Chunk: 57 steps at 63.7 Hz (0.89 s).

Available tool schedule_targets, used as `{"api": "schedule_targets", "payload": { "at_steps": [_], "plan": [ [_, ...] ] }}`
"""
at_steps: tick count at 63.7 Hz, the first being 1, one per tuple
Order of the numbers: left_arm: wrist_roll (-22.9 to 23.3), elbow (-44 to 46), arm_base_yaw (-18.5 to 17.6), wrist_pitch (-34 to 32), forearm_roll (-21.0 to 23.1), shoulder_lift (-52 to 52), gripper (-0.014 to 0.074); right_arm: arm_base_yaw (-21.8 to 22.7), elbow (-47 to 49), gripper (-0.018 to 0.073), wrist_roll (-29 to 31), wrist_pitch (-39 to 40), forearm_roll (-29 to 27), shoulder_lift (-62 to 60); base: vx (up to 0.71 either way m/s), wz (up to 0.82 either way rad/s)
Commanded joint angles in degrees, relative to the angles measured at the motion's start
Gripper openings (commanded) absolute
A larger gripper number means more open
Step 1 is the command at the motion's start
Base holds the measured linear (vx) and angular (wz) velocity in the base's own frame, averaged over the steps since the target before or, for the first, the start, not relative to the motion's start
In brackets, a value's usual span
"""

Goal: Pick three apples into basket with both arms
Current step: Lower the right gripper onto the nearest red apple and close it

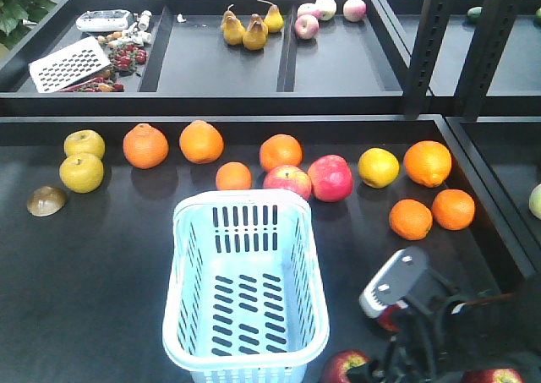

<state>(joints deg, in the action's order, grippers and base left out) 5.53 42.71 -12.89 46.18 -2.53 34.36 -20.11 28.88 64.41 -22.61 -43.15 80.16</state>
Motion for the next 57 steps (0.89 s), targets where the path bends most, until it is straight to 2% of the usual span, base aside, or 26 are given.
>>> {"api": "schedule_targets", "payload": {
  "at_steps": [1, 16, 25, 47, 57],
  "plan": [
    [0.5, 1.4, 0.1, -3.6, -0.2, 0.0, 0.059, -2.5, 1.5, 0.0705, -0.8, 5.7, -1.1, 2.6, 0.0, 0.0],
    [0.5, 1.4, 0.1, -3.6, -0.2, 0.0, 0.059, -3.4, 1.5, 0.0699, -2.6, 9.8, -1.9, 11.6, 0.0, 0.0],
    [0.5, 1.4, 0.1, -3.6, -0.2, 0.0, 0.059, -3.4, 1.6, 0.0691, -2.5, 12.5, -5.3, 15.7, 0.0, 0.0],
    [0.5, 1.4, 0.1, -3.6, -0.2, 0.0, 0.059, -3.4, 1.9, 0.0683, -1.4, 14.2, -9.4, 20.1, 0.0, 0.0],
    [0.5, 1.4, 0.1, -3.6, -0.2, 0.0, 0.059, -3.4, 3.8, 0.0675, -1.4, 11.8, -9.6, 20.1, 0.0, 0.0]
  ]
}}
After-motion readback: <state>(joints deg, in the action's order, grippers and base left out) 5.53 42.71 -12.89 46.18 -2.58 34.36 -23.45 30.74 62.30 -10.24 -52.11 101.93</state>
